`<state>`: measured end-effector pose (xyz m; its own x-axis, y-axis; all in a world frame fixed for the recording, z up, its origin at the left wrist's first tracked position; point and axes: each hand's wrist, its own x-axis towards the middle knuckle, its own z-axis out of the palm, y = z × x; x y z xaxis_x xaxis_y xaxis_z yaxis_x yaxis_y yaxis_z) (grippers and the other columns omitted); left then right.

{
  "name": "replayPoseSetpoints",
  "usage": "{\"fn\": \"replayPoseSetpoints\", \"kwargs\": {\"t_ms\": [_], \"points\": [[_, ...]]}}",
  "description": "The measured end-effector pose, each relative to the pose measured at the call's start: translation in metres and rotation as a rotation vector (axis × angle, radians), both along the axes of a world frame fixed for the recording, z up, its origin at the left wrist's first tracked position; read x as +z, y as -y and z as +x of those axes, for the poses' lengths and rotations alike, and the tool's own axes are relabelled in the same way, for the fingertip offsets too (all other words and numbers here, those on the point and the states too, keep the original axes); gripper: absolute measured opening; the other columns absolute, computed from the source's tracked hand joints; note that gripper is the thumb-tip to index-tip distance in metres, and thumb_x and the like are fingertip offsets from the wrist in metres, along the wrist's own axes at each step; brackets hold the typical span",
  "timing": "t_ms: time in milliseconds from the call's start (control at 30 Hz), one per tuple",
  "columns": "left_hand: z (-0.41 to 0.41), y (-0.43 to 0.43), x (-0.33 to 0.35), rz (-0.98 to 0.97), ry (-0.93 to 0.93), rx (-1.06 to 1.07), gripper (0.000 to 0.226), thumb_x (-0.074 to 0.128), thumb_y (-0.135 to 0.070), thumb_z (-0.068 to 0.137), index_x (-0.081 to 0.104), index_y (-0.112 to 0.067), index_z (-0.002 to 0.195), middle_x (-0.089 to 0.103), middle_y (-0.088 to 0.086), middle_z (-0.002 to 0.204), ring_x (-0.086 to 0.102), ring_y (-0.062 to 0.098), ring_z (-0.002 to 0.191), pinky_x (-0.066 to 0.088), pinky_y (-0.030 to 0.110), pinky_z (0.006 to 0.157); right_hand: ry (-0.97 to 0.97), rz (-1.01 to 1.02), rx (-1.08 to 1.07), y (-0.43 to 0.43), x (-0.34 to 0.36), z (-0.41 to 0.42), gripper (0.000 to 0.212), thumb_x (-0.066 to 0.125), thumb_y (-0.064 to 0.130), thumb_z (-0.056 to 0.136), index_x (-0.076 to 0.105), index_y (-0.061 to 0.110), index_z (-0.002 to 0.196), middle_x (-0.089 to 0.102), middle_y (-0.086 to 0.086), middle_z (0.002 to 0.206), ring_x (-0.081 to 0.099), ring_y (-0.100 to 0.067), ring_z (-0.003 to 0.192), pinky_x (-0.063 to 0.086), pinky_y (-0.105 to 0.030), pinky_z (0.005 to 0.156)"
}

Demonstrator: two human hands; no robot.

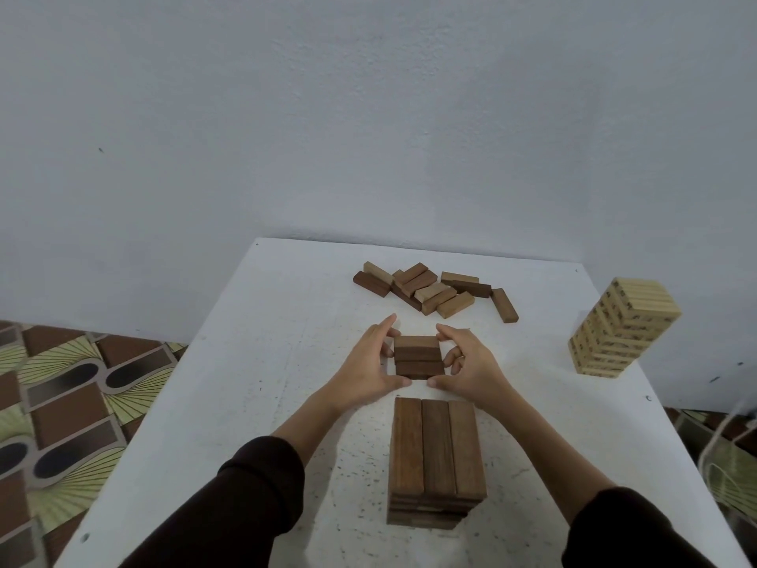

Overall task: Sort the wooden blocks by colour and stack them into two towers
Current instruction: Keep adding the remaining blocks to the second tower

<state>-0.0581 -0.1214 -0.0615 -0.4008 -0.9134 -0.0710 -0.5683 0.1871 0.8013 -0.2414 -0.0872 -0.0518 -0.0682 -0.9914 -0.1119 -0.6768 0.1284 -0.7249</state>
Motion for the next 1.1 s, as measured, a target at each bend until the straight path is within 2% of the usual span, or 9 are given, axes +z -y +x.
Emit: {"fn": "replayPoseSetpoints", "kwargs": {"t_ms": [300, 500, 733, 800, 867, 1000, 1100], "points": [[0.000, -0.001, 0.003, 0.015, 0.000, -0.003, 0.098, 0.081, -0.021, 0.073, 0.019, -0.024, 0.149, 0.042, -0.008, 0.131, 0.048, 0.008, 0.100, 0.038, 0.008, 0.070, -0.001, 0.014, 0.014, -0.001, 0.004, 0.000, 0.088, 0.083, 0.020, 0.070, 0.033, 0.023, 0.143, 0.046, 0.002, 0.131, 0.051, -0.009, 0.078, 0.043, -0.012, 0.064], [0.001, -0.001, 0.009, 0.040, 0.013, -0.004, 0.103, 0.082, -0.020, 0.072, 0.015, -0.024, 0.150, 0.042, -0.010, 0.134, 0.048, 0.008, 0.100, 0.040, 0.011, 0.070, -0.020, 0.058, 0.101, 0.001, 0.011, -0.003, 0.094, 0.081, 0.018, 0.072, 0.025, 0.025, 0.147, 0.043, 0.005, 0.134, 0.050, -0.009, 0.079, 0.043, -0.012, 0.065], [0.001, -0.003, 0.016, 0.071, -0.006, 0.008, 0.100, 0.082, -0.015, 0.072, 0.020, -0.023, 0.149, 0.046, -0.010, 0.127, 0.047, 0.008, 0.098, 0.041, 0.012, 0.070, -0.011, 0.076, 0.140, 0.001, 0.019, -0.006, 0.088, 0.080, 0.013, 0.072, 0.031, 0.023, 0.145, 0.047, 0.003, 0.131, 0.050, -0.009, 0.078, 0.043, -0.010, 0.064], [0.002, -0.005, 0.020, 0.077, -0.022, 0.001, 0.100, 0.082, -0.014, 0.071, 0.020, -0.023, 0.149, 0.047, -0.008, 0.127, 0.047, 0.008, 0.101, 0.043, 0.014, 0.075, 0.028, 0.065, 0.143, -0.001, 0.023, -0.006, 0.087, 0.081, 0.013, 0.072, 0.033, 0.023, 0.143, 0.047, 0.002, 0.130, 0.051, -0.010, 0.080, 0.045, -0.012, 0.067], [0.005, -0.007, 0.028, 0.062, -0.050, -0.019, 0.100, 0.083, -0.017, 0.071, 0.021, -0.022, 0.149, 0.048, -0.006, 0.131, 0.047, 0.009, 0.109, 0.040, 0.018, 0.086, 0.077, 0.034, 0.147, -0.006, 0.032, -0.007, 0.085, 0.081, 0.013, 0.071, 0.034, 0.025, 0.142, 0.046, 0.002, 0.129, 0.052, -0.012, 0.083, 0.048, -0.016, 0.072], [0.014, -0.012, 0.054, -0.001, -0.109, -0.067, 0.098, 0.082, -0.021, 0.072, 0.021, -0.023, 0.149, 0.049, -0.007, 0.132, 0.044, 0.005, 0.120, 0.030, 0.021, 0.103, 0.167, -0.082, 0.163, -0.017, 0.058, -0.009, 0.080, 0.082, 0.013, 0.069, 0.038, 0.043, 0.129, 0.046, 0.004, 0.125, 0.052, -0.012, 0.084, 0.054, -0.028, 0.082], [0.020, -0.018, 0.075, -0.031, -0.180, -0.066, 0.098, 0.082, -0.018, 0.072, 0.022, -0.027, 0.148, 0.051, -0.008, 0.132, 0.044, 0.008, 0.125, 0.029, 0.026, 0.110, 0.209, -0.141, 0.169, -0.028, 0.079, -0.008, 0.084, 0.082, 0.011, 0.069, 0.038, 0.041, 0.134, 0.047, 0.005, 0.121, 0.052, -0.012, 0.084, 0.055, -0.031, 0.084]]}}
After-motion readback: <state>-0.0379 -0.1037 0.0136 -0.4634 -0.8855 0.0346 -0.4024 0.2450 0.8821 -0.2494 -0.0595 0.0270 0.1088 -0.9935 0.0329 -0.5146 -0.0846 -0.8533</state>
